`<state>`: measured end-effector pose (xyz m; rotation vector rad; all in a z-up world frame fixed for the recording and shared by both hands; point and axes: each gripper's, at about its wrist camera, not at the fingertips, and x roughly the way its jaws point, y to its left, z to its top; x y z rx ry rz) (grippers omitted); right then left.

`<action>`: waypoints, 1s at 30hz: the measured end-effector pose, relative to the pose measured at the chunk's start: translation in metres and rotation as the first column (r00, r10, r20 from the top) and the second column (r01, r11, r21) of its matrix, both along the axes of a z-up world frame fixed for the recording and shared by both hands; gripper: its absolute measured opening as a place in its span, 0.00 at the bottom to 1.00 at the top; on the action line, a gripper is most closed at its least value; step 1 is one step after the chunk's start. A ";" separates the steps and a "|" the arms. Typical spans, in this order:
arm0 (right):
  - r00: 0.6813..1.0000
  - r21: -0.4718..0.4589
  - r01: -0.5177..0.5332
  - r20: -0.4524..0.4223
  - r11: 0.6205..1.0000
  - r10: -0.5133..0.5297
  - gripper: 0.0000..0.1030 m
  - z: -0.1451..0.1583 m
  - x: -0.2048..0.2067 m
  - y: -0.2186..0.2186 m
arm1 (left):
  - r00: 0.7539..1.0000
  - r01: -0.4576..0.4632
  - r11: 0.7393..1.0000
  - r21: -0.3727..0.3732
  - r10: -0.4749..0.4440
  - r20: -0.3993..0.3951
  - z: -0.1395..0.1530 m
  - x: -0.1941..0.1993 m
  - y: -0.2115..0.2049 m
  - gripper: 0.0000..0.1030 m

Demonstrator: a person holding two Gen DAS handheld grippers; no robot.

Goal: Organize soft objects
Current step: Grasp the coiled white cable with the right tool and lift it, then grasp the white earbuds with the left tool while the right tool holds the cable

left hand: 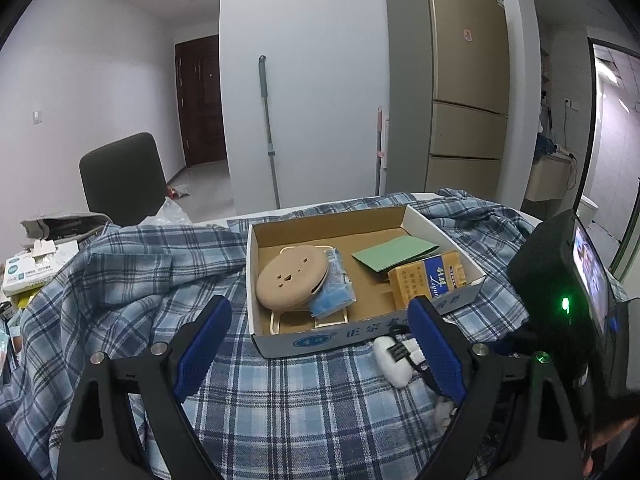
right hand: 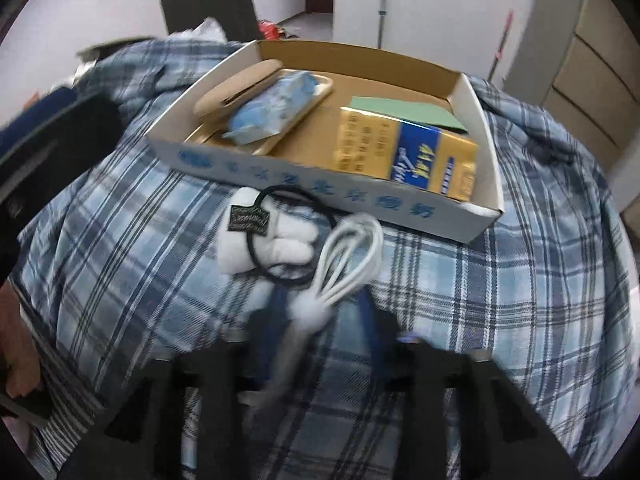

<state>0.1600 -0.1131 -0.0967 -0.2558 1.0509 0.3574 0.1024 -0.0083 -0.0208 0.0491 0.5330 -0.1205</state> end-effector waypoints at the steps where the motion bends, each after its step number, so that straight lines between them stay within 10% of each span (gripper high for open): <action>1: 1.000 -0.020 0.000 0.009 1.000 0.000 0.19 0.001 -0.003 0.003 | 1.000 0.001 1.000 0.003 -0.001 0.002 0.000 0.000 0.000 0.89; 13: 0.955 -0.090 0.094 0.289 0.991 -0.064 0.19 0.042 -0.039 -0.024 | 0.999 0.001 1.000 -0.010 0.000 0.036 0.004 -0.005 0.003 0.89; 30: 0.933 -0.018 0.127 0.341 0.992 -0.114 0.19 0.040 -0.025 -0.044 | 1.000 0.010 1.000 0.004 -0.010 -0.014 -0.004 0.004 0.000 0.89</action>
